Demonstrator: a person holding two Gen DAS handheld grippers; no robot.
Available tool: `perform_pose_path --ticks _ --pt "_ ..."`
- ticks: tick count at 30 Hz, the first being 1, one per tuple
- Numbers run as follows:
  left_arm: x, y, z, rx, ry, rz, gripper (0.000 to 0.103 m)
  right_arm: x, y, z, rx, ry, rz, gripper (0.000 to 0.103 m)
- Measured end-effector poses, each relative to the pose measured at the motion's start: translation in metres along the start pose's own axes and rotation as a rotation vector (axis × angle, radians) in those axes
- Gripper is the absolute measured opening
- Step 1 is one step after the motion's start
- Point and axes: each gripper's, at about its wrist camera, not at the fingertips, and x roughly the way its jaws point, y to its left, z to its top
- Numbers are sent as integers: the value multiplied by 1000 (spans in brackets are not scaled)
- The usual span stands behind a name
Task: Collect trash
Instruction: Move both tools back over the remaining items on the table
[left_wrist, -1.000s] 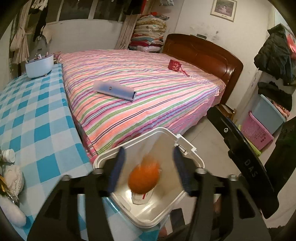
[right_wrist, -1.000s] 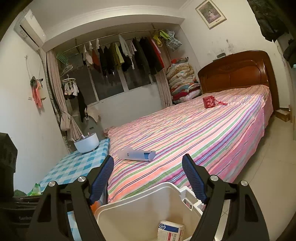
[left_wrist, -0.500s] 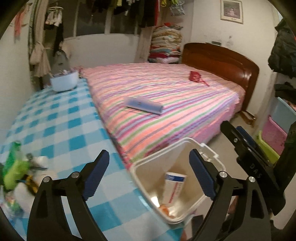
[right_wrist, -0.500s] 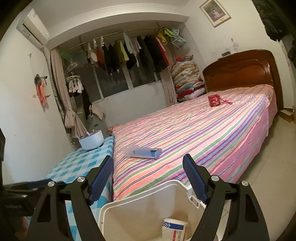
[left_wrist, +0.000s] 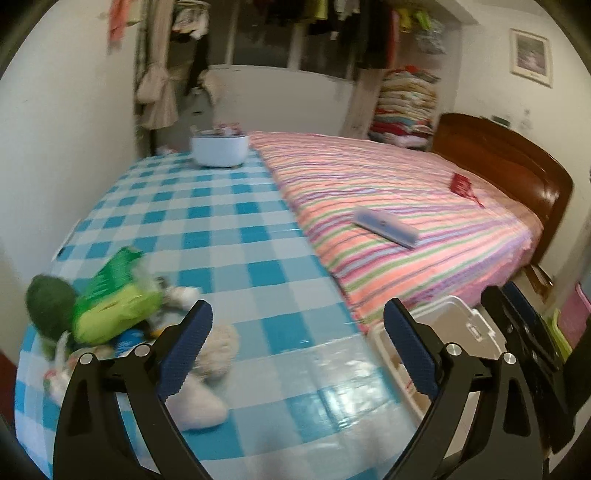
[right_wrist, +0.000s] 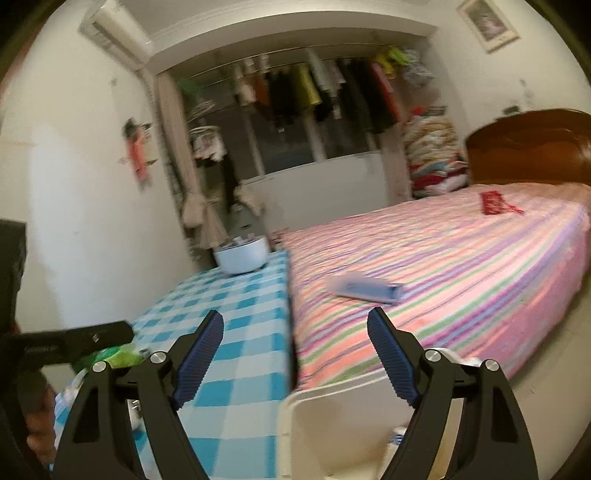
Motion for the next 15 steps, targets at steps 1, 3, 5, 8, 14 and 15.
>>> perform_pose_path --ticks 1,3,5,8,14,15 --pt "-2 8 0 -11 -2 16 93 2 7 -1 -12 5 17 78" --pt "-8 21 -3 -21 -8 55 93 8 24 -4 -42 26 65 78" --pt "-12 35 -5 -17 -8 101 93 15 41 -7 -67 51 108 78" --pt "-20 56 -11 -16 -13 174 95 23 62 -13 -99 93 162 78" --pt "-32 113 -25 -55 14 279 96 40 112 -32 -179 200 282 78" --pt "-34 124 -27 -69 16 299 96 42 120 -34 -191 213 296 79"
